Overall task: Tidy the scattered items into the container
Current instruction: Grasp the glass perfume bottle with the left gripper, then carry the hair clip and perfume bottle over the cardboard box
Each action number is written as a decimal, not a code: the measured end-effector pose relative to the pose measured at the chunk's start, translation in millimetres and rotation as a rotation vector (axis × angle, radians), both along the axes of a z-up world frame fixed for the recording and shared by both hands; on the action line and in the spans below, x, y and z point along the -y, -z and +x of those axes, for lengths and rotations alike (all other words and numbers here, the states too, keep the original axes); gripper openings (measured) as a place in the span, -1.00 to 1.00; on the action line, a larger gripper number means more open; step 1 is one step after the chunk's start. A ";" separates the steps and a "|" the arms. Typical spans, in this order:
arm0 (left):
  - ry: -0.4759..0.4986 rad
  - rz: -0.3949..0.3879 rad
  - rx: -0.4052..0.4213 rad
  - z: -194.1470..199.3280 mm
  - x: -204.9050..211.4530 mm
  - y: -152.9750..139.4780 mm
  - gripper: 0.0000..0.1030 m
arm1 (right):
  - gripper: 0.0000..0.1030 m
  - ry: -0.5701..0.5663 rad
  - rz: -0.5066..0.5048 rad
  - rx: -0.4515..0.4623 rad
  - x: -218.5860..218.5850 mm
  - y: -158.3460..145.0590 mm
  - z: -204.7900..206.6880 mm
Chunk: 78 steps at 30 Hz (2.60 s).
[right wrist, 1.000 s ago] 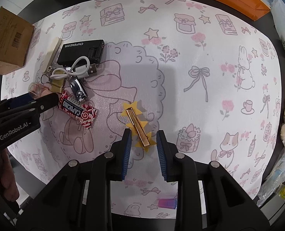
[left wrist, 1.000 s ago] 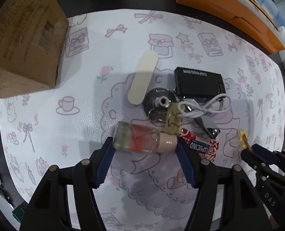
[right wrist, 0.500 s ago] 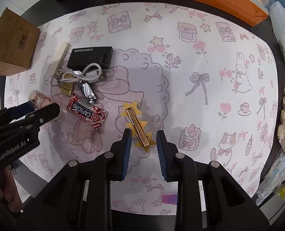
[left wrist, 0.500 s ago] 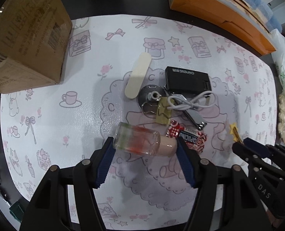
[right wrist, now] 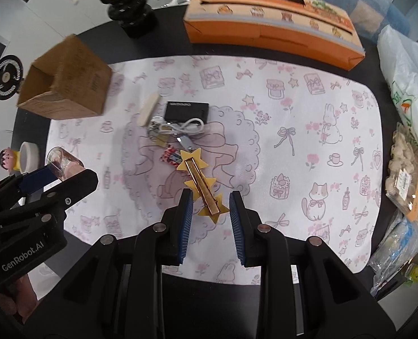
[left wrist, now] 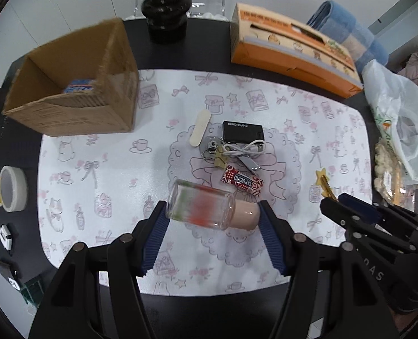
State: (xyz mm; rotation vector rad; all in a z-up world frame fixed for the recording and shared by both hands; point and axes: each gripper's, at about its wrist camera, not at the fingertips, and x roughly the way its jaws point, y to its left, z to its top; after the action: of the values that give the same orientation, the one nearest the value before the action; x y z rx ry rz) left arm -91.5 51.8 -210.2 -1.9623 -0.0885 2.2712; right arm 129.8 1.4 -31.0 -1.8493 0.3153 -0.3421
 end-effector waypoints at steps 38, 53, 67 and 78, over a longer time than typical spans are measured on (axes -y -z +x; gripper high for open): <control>0.036 0.024 -0.072 -15.6 216.3 -73.9 0.20 | -0.47 -0.159 0.056 -0.022 -27.4 223.6 -50.6; 0.030 0.059 -0.065 -116.6 222.2 -49.2 0.20 | -0.47 -0.162 0.028 -0.079 -102.1 271.3 1.6; 0.052 0.046 -0.033 -170.2 227.4 -9.6 0.20 | -0.47 -0.115 0.034 -0.077 -129.6 286.0 60.5; 0.093 0.029 -0.032 -177.5 230.1 -6.2 0.21 | -0.44 -0.142 0.015 -0.091 -130.1 293.6 74.0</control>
State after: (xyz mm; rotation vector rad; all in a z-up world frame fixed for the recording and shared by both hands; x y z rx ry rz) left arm -269.1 -178.3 -204.0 -1.8747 -0.0269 2.2289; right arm 203.8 131.5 -324.6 -1.8640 0.2460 -0.1574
